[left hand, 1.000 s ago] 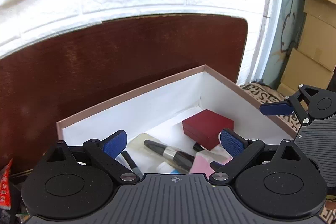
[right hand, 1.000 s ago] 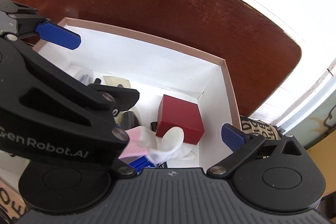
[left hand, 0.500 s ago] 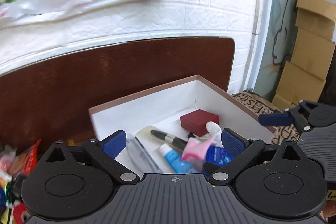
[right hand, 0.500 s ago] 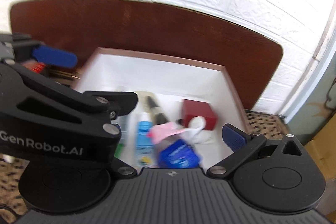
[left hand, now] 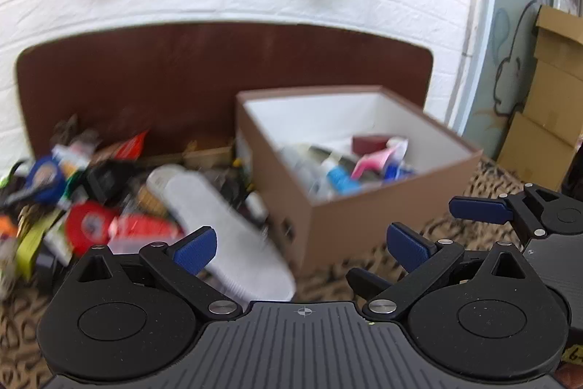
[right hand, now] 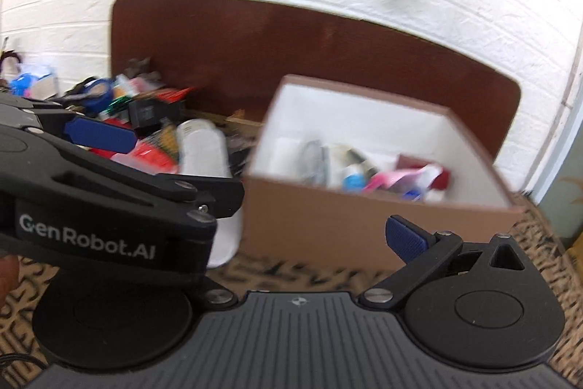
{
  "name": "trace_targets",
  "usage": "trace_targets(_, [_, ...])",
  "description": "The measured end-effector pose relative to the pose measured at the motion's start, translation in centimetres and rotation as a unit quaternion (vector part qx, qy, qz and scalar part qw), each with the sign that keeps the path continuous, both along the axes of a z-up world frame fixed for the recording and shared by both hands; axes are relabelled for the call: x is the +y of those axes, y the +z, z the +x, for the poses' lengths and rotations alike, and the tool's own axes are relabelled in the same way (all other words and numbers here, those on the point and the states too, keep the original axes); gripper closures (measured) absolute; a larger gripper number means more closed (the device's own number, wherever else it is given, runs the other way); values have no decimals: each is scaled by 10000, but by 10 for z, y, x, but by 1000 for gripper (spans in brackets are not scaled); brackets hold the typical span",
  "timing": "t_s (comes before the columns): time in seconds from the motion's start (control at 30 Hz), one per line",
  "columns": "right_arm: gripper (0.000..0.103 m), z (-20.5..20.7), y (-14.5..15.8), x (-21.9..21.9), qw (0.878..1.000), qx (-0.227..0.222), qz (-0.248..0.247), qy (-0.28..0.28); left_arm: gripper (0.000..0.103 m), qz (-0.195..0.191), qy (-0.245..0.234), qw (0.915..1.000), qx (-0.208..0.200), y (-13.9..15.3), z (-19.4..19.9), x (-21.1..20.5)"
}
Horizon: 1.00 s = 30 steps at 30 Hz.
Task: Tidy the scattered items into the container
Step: 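Move both grippers back over the pile of items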
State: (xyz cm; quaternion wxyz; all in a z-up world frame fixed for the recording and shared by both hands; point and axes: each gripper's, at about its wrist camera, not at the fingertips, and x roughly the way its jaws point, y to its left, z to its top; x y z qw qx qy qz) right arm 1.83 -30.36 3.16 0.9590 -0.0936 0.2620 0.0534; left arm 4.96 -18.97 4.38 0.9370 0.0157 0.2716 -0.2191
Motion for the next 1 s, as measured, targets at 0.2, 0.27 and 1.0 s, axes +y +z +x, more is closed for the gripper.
trace_targets(0.2, [0,-26,-33,42,9997,51,-44,234,0,196,178,9996,38,-29,-30,32])
trace_targets(0.27, [0,-30,-42,52,9997,91,-25,227,0,284,244,9993,3,-38,-37,41])
trace_targets(1.0, [0,-20,-76,108,9947,404,404,855,0,176,906,9946,465,-77,-29,120])
